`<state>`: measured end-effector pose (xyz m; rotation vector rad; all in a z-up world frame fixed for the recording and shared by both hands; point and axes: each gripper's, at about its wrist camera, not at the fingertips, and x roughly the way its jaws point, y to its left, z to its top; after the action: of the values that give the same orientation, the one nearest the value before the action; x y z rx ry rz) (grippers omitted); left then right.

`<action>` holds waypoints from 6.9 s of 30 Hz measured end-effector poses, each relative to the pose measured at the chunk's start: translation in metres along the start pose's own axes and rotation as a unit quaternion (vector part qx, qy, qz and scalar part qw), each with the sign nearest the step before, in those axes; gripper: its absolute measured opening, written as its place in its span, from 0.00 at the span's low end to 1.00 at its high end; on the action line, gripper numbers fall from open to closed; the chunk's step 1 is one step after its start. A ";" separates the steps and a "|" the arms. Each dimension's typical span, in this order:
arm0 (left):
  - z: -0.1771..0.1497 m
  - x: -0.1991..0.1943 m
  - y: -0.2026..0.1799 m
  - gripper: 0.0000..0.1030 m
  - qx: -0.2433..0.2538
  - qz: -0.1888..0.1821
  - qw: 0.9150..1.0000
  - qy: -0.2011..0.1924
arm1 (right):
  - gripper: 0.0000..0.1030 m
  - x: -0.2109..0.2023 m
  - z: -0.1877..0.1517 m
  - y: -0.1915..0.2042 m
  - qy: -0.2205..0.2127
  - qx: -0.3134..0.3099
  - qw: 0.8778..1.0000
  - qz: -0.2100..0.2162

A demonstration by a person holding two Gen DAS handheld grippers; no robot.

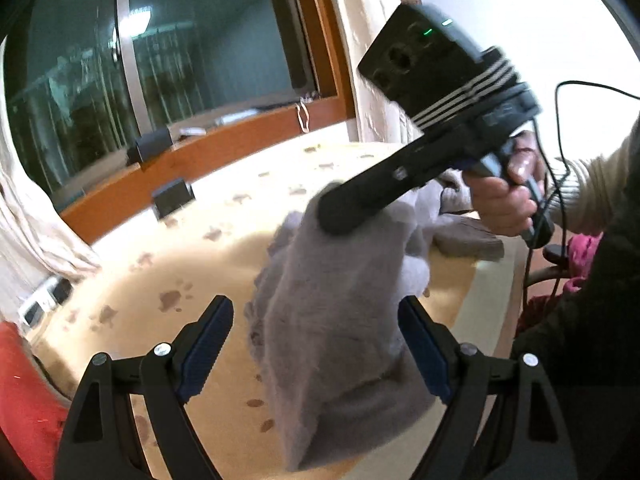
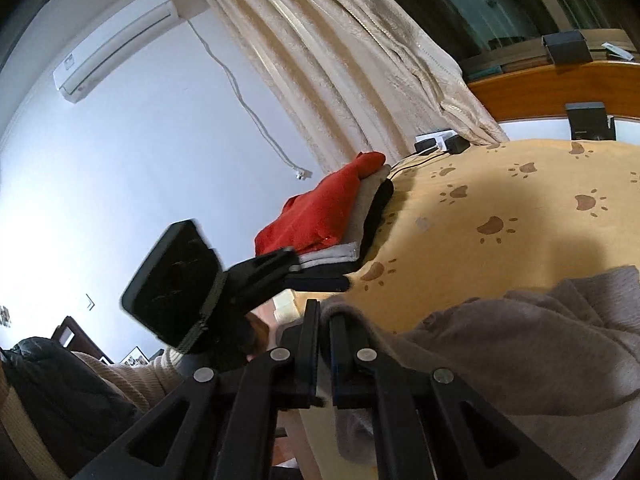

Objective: Fold clothes

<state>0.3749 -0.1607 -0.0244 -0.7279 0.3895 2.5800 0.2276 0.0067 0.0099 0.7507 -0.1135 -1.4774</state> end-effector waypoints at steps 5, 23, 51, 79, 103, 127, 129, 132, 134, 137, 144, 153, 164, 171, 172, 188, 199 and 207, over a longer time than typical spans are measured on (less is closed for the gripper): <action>0.002 0.021 0.015 0.34 -0.066 -0.025 0.997 0.038 | 0.05 0.002 0.003 -0.005 -0.011 0.014 1.000 -0.007; 0.032 0.022 0.075 0.15 -0.181 0.067 0.978 -0.078 | 0.95 -0.111 -0.032 -0.051 -0.099 -0.026 0.947 -0.304; 0.061 -0.006 0.087 0.16 -0.195 0.084 0.968 -0.138 | 0.04 -0.135 -0.029 -0.169 0.039 0.041 0.933 -0.355; 0.166 -0.174 0.032 0.18 -0.062 0.176 0.915 -0.358 | 0.04 -0.251 0.058 0.142 -0.409 -0.203 0.706 -0.541; 0.206 -0.191 0.054 0.19 -0.042 0.258 0.902 -0.342 | 0.04 -0.237 0.094 0.179 -0.434 -0.254 0.648 -0.572; 0.103 0.256 0.277 0.19 -0.264 0.180 0.946 0.053 | 0.04 -0.099 0.119 -0.267 -0.075 -0.015 0.757 -0.649; 0.103 0.275 0.285 0.19 -0.258 0.182 0.946 0.068 | 0.04 -0.095 0.116 -0.288 -0.055 -0.007 0.761 -0.647; 0.098 0.300 0.293 0.19 -0.259 0.178 0.945 0.093 | 0.04 -0.088 0.109 -0.319 -0.019 0.015 0.772 -0.635; 0.090 0.314 0.295 0.19 -0.261 0.174 0.943 0.113 | 0.04 -0.087 0.105 -0.336 -0.001 0.037 0.783 -0.621; 0.080 0.330 0.297 0.30 -0.263 0.174 0.938 0.142 | 0.04 -0.088 0.102 -0.349 0.013 0.064 0.796 -0.601; 0.064 0.337 0.316 0.81 -0.290 0.197 0.920 0.174 | 0.11 -0.083 0.100 -0.362 0.064 0.082 0.796 -0.597; 0.056 0.315 0.326 0.82 -0.319 0.200 0.911 0.169 | 0.61 -0.096 0.103 -0.339 0.050 0.084 0.798 -0.594; 0.058 0.300 0.334 0.83 -0.385 0.122 0.897 0.178 | 0.70 -0.100 0.111 -0.267 0.001 0.044 0.829 -0.557; 0.052 0.270 0.326 0.83 -0.381 0.125 0.901 0.166 | 0.70 -0.058 0.102 -0.238 0.036 0.043 0.876 -0.478; 0.051 0.266 0.325 0.83 -0.380 0.126 0.901 0.165 | 0.70 -0.053 0.099 -0.236 0.040 0.047 0.882 -0.467; 0.053 0.273 0.326 0.84 -0.423 0.124 0.890 0.117 | 0.70 -0.019 0.084 -0.231 0.081 0.016 0.870 -0.485; 0.056 0.311 0.331 0.84 -0.406 0.133 0.893 0.143 | 0.70 -0.004 0.112 -0.331 0.091 0.100 0.874 -0.467; 0.050 0.312 0.332 0.84 -0.395 0.142 0.895 0.149 | 0.72 -0.028 0.121 -0.379 0.084 0.110 0.835 -0.533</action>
<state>-0.0440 -0.3288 -0.1047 -1.4363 -0.5670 2.8830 -0.1608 0.0187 -0.0820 1.2278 0.3399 -2.4696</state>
